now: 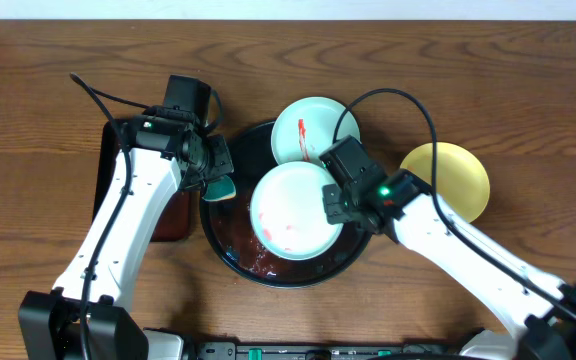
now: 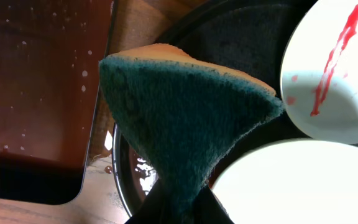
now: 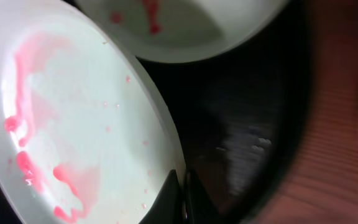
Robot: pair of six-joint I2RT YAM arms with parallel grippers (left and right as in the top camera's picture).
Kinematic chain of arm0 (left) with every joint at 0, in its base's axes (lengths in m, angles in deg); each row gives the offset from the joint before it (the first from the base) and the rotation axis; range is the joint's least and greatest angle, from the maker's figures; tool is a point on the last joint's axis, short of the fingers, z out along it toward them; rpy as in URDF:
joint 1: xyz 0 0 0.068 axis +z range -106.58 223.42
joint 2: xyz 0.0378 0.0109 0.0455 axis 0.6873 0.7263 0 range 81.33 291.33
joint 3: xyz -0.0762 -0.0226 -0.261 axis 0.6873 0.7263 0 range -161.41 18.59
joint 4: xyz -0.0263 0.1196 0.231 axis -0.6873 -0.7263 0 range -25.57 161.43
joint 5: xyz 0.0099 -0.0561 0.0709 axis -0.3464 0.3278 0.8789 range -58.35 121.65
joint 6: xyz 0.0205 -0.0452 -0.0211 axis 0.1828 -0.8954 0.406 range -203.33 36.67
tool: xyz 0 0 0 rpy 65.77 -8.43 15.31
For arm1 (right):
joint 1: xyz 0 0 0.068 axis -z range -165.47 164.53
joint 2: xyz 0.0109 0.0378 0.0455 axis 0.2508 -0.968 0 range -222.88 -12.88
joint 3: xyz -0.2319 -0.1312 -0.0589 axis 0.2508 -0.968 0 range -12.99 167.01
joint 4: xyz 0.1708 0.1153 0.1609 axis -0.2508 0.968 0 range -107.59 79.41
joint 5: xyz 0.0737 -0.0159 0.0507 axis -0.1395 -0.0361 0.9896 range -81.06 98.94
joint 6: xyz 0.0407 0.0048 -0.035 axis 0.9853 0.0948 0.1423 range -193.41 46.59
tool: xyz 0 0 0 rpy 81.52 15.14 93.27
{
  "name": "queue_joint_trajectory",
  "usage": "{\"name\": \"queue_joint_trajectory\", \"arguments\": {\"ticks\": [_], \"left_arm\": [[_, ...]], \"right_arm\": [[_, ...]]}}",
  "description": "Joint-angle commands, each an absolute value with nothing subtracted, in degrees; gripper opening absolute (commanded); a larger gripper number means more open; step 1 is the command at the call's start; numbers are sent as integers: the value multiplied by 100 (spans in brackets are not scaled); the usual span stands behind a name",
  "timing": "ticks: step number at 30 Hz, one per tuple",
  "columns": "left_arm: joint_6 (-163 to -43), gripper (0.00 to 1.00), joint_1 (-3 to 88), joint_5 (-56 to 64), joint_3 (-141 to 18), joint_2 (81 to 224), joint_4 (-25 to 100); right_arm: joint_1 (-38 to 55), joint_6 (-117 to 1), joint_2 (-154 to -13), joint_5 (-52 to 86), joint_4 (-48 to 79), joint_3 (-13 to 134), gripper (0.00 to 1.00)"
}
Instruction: Clean dirty plates on tray and stack at the side
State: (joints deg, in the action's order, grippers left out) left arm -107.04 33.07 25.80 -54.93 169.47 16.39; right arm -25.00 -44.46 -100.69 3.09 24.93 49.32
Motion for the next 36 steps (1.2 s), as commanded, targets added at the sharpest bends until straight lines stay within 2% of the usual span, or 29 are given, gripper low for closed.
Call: {"name": "queue_joint_trajectory", "arguments": {"ticks": [1,9,25,36], "left_arm": [[-10603,7,3311,2631,-5438,16943,1647],[-10603,7,3311,2631,-5438,16943,1647],[-10601,7,3311,2633,-5438,16943,1647],[-10603,7,3311,2635,-5438,16943,1645]], "right_arm": [[-2660,-4573,-9766,-1011,2679,4984,1],[-3084,-4743,-9447,-2744,2933,4986,1],[-4826,-4997,-9383,-6406,3000,4993,1],[-5084,-5292,-9377,-6821,3003,4993,1]]}}
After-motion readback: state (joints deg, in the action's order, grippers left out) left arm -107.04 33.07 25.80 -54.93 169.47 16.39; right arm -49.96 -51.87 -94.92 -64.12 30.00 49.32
